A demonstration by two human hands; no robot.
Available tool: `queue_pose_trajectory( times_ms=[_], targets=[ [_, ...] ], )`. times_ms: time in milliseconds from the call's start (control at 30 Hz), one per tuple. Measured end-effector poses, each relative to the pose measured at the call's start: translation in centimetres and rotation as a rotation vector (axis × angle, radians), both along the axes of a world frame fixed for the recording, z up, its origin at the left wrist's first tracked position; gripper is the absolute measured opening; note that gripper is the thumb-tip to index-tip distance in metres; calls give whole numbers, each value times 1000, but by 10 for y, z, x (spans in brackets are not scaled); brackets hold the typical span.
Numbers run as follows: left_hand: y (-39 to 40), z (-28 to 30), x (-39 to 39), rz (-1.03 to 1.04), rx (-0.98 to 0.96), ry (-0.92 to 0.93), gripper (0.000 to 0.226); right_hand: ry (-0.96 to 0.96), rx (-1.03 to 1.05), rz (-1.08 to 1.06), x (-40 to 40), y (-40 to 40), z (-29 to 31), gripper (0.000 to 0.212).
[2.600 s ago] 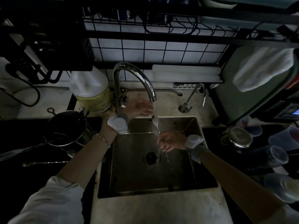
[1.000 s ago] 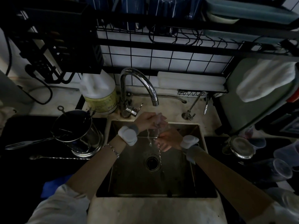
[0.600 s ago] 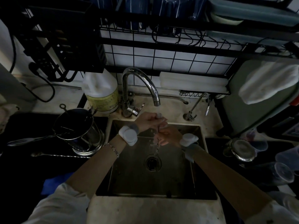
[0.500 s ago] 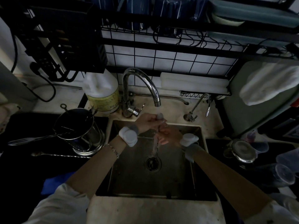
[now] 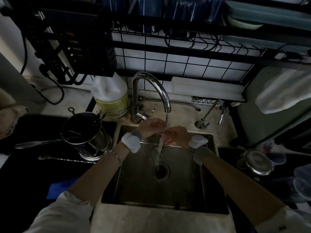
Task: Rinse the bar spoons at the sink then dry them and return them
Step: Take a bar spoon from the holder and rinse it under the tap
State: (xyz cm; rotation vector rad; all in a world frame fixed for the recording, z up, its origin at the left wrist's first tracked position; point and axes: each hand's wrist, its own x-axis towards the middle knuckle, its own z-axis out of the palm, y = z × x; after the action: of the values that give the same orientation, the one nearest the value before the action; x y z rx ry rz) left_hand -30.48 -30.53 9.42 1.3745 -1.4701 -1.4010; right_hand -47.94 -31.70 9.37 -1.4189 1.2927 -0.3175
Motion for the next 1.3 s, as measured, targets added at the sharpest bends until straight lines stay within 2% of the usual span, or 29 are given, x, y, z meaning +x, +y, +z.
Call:
queue_pose_trajectory(
  times_ms=[133, 467, 567, 700, 767, 967, 1067, 1300],
  targets=[
    [2, -9, 8, -4, 12, -48, 21, 33, -114, 44, -1, 0, 1, 20],
    [16, -36, 22, -33, 230, 62, 20, -16, -120, 44, -6, -1, 4, 16],
    [18, -36, 20, -92, 235, 32, 25, -23, -179, 53, -7, -1, 6, 17],
    [17, -38, 11, -178, 335, -35, 33, -44, -210, 65, -8, -5, 10, 19],
    [18, -38, 1, -207, 342, -87, 33, -67, -167, 35, -9, -8, 14, 26],
    [18, -43, -6, -186, 304, -54, 29, -140, -147, -41, -17, -21, 29, 20],
    [18, -45, -8, -216, 311, -55, 22, -192, -125, -83, -22, -29, 38, 24],
    [11, -49, -17, -221, 342, -79, 21, -226, -222, -160, -34, -37, 51, 23]
  ],
)
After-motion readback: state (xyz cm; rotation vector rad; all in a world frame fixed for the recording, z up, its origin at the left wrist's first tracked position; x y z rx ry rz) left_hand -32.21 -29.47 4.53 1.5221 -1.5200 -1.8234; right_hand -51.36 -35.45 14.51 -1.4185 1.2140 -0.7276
